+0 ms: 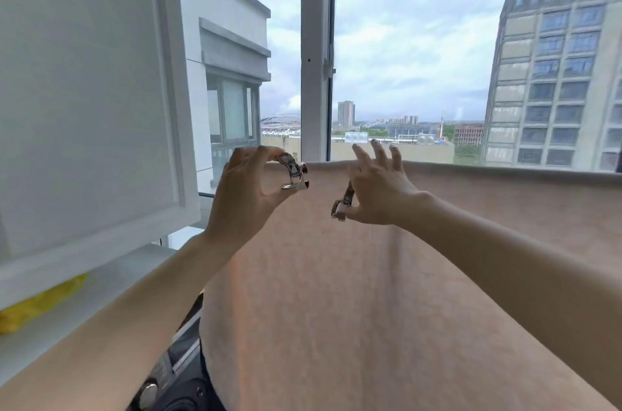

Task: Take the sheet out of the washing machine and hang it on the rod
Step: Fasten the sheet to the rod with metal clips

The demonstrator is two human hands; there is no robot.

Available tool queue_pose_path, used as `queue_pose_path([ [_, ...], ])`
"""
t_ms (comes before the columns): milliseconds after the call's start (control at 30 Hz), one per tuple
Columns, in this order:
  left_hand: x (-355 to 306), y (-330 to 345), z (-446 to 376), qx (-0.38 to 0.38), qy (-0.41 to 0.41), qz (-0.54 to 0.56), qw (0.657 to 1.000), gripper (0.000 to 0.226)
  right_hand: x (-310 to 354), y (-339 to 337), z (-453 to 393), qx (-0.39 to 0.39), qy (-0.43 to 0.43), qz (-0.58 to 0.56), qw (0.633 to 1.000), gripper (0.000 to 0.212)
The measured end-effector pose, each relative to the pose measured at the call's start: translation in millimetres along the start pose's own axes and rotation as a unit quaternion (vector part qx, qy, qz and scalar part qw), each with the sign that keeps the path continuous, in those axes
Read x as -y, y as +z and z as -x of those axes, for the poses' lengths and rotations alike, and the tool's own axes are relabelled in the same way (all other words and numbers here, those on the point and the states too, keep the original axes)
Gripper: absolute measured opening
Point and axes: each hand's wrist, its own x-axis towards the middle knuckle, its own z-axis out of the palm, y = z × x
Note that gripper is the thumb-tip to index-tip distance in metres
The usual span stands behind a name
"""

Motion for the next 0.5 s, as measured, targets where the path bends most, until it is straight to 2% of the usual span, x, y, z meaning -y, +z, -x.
queue_pose_path([
  [100, 9, 5, -22, 0.001, 0.007, 0.012, 1.000, 0.048, -3, 7, -2, 0.024, 0.011, 0.000, 1.000, 0.090],
  [333, 27, 11, -62, 0.016, 0.006, 0.039, 0.999, 0.041, -3, 21, 7, -0.011, -0.011, 0.100, 0.995, 0.077],
  [500, 40, 9, -92, 0.107, 0.033, 0.019, 0.994, 0.040, -2, 24, 4, -0.016, -0.013, 0.116, 0.993, 0.073],
])
